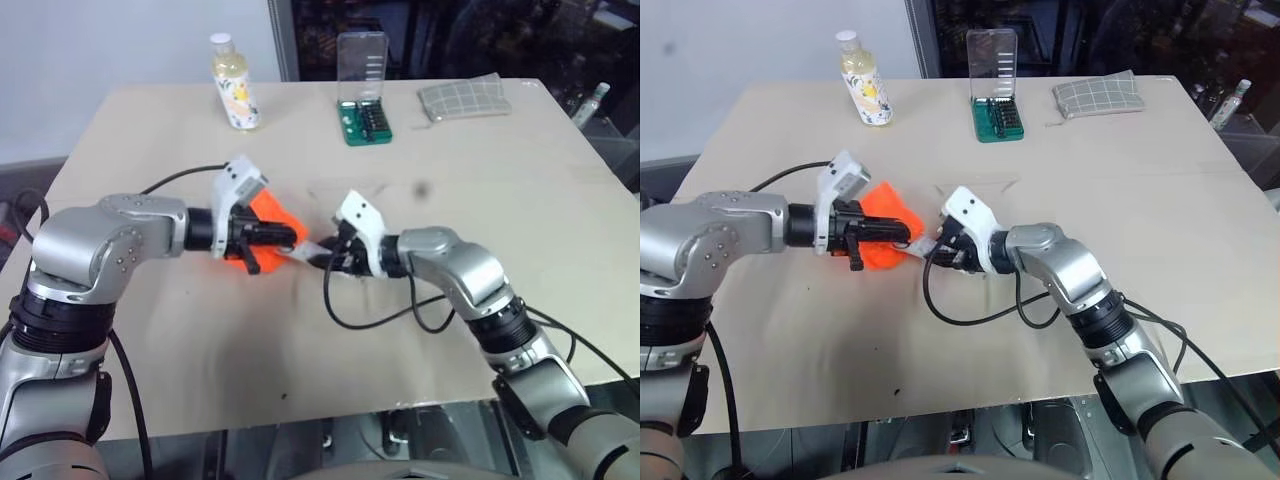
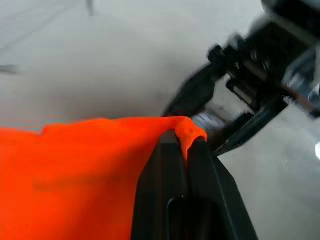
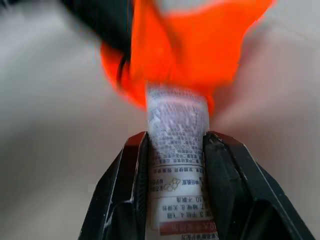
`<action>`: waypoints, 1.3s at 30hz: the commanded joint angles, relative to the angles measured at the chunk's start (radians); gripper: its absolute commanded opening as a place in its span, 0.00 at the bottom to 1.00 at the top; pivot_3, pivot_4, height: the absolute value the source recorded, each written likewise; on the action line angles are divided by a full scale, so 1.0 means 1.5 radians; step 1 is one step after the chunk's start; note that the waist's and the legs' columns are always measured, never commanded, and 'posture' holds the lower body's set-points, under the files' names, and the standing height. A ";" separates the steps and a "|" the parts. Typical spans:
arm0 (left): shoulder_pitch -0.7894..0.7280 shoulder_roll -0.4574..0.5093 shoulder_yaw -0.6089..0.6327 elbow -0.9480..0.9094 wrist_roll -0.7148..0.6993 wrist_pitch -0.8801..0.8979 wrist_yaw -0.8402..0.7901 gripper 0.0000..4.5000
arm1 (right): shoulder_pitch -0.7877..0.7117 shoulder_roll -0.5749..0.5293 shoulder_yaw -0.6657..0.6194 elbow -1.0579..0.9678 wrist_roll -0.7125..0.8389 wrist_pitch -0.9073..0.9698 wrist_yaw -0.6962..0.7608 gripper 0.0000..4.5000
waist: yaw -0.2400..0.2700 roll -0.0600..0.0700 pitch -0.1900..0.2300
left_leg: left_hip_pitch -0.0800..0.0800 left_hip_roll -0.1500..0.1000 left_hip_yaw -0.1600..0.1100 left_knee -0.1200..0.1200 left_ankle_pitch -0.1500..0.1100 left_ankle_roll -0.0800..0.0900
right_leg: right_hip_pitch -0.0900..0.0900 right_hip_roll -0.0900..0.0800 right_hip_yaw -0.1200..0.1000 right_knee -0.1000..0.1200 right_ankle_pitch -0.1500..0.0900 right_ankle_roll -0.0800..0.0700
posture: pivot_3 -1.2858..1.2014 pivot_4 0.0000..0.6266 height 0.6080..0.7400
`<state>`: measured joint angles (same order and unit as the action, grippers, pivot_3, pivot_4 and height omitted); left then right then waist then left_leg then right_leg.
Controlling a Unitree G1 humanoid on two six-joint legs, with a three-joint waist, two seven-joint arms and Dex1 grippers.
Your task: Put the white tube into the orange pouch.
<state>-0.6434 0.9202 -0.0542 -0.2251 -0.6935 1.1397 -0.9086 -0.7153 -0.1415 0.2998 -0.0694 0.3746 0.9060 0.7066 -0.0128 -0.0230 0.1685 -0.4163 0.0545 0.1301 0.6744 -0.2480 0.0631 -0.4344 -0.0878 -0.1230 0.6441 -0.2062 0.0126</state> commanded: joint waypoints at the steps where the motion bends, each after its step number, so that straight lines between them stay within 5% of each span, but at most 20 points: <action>1: -0.020 -0.009 0.003 0.008 0.017 -0.012 0.010 0.00 | -0.011 0.038 -0.086 -0.018 0.075 0.063 -0.026 0.37 | 0.000 0.000 0.000 | 0.000 0.000 0.000 0.000 0.000 0.000 | 0.000 0.000 0.000 0.000 0.000 0.000 | 0.52 0.24 1.00; 7: -0.051 -0.029 0.004 0.026 0.008 0.003 0.004 0.00 | -0.011 0.097 -0.156 0.006 0.112 0.117 -0.101 0.37 | 0.000 0.000 0.000 | 0.000 0.000 0.000 0.000 0.000 0.000 | 0.000 0.000 0.000 0.000 0.000 0.000 | 0.52 0.24 1.00; 10: -0.070 -0.049 0.010 0.048 0.012 0.018 0.023 0.00 | 0.005 0.081 -0.110 -0.012 0.084 0.095 -0.104 0.37 | 0.000 0.000 0.000 | 0.000 0.000 0.000 0.000 0.000 0.000 | 0.000 0.000 0.000 0.000 0.000 0.000 | 0.52 0.24 1.00; 14: -0.068 -0.037 -0.001 0.075 0.037 0.008 0.015 0.00 | 0.037 -0.038 0.017 -0.072 0.003 -0.009 -0.035 0.37 | -0.001 0.000 0.000 | 0.000 0.000 0.000 0.000 0.000 0.000 | 0.000 0.000 0.000 0.000 0.000 0.000 | 0.52 0.24 1.00; 19: -0.051 -0.044 0.005 0.072 0.032 0.024 0.019 0.00 | 0.075 -0.093 0.091 -0.070 -0.047 -0.085 -0.005 0.88 | -0.003 0.000 0.000 | 0.000 0.000 0.000 0.000 0.000 0.000 | 0.000 0.000 0.000 0.000 0.000 0.000 | 0.52 0.24 1.00; 28: -0.047 -0.062 0.016 0.060 0.020 0.051 0.040 0.00 | 0.087 -0.061 0.121 0.015 -0.083 -0.138 0.008 0.88 | 0.000 0.000 0.000 | 0.000 0.000 0.000 0.000 0.000 -0.001 | 0.000 0.000 0.000 0.000 0.000 0.000 | 0.52 0.24 1.00; 30: -0.048 -0.063 0.019 0.060 0.018 0.054 0.042 0.00 | 0.088 -0.049 0.107 0.038 -0.075 -0.136 0.014 0.88 | -0.001 0.000 0.000 | 0.000 0.000 0.000 0.000 0.000 -0.001 | 0.000 0.000 0.000 0.000 0.000 0.000 | 0.52 0.24 1.00; 32: -0.050 -0.064 0.025 0.061 0.016 0.061 0.045 0.00 | 0.089 -0.051 0.093 0.037 -0.062 -0.130 0.031 0.77 | -0.001 0.000 0.000 | 0.000 0.000 0.000 0.000 0.000 -0.001 | 0.000 0.000 0.000 0.000 0.000 0.000 | 0.52 0.24 1.00; 39: -0.046 -0.074 0.044 0.050 0.000 0.080 0.061 0.00 | 0.069 -0.046 0.019 0.093 0.007 -0.075 0.082 0.77 | -0.001 0.000 0.000 | 0.000 0.000 0.000 0.000 0.000 -0.001 | 0.000 0.000 0.000 0.000 0.000 0.000 | 0.52 0.24 1.00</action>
<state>-0.7021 0.8116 -0.0239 -0.1099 -0.6740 1.2537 -0.8212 -0.5939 -0.2114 0.3537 0.0622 0.3573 0.7763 0.8048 -0.0140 -0.0228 0.1686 -0.4156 0.0550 0.1301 0.6741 -0.2472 0.0620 -0.4345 -0.0875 -0.1226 0.6446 -0.2063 0.0127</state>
